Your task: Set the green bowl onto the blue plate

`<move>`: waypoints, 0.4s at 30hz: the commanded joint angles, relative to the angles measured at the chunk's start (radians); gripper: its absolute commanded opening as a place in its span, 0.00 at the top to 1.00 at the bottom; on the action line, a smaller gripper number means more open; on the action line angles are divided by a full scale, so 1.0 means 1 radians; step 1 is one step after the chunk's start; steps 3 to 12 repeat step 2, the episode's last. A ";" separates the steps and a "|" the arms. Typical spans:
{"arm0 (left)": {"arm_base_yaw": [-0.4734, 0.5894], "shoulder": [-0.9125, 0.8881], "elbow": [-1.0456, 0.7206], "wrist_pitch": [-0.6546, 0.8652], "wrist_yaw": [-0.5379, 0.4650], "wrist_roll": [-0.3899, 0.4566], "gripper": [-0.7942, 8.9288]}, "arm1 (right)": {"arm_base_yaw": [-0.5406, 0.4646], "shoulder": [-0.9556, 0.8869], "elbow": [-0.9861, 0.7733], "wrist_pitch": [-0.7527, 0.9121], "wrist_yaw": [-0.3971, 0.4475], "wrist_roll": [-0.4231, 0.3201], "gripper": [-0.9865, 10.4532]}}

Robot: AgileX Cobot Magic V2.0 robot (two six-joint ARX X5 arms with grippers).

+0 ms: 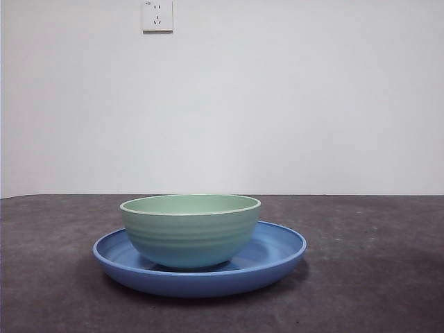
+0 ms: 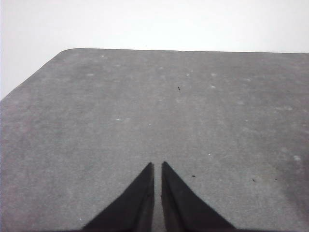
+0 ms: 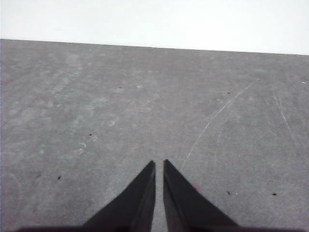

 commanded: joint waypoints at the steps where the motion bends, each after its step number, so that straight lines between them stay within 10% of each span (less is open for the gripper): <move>1: 0.001 -0.002 -0.020 -0.007 -0.006 0.000 0.89 | 0.003 -0.002 -0.006 0.012 0.003 -0.004 0.89; 12: 0.001 -0.002 -0.021 -0.007 -0.006 0.000 0.89 | 0.003 -0.002 -0.006 0.012 0.003 -0.004 0.89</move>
